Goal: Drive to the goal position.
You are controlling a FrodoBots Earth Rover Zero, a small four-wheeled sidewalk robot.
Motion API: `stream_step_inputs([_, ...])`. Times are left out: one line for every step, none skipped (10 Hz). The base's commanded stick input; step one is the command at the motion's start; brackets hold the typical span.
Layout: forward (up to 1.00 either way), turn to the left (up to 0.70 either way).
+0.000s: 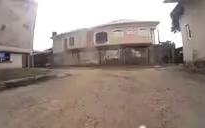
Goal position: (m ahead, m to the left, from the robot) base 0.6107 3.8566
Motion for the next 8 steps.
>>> stream_step_inputs([0.30, 0.00])
stream_step_inputs([0.30, 0.00])
stream_step_inputs([0.30, 0.00])
stream_step_inputs([0.30, 0.00])
stream_step_inputs([0.30, 0.00])
stream_step_inputs([0.30, 0.00])
stream_step_inputs([0.30, 0.00])
stream_step_inputs([0.30, 0.00])
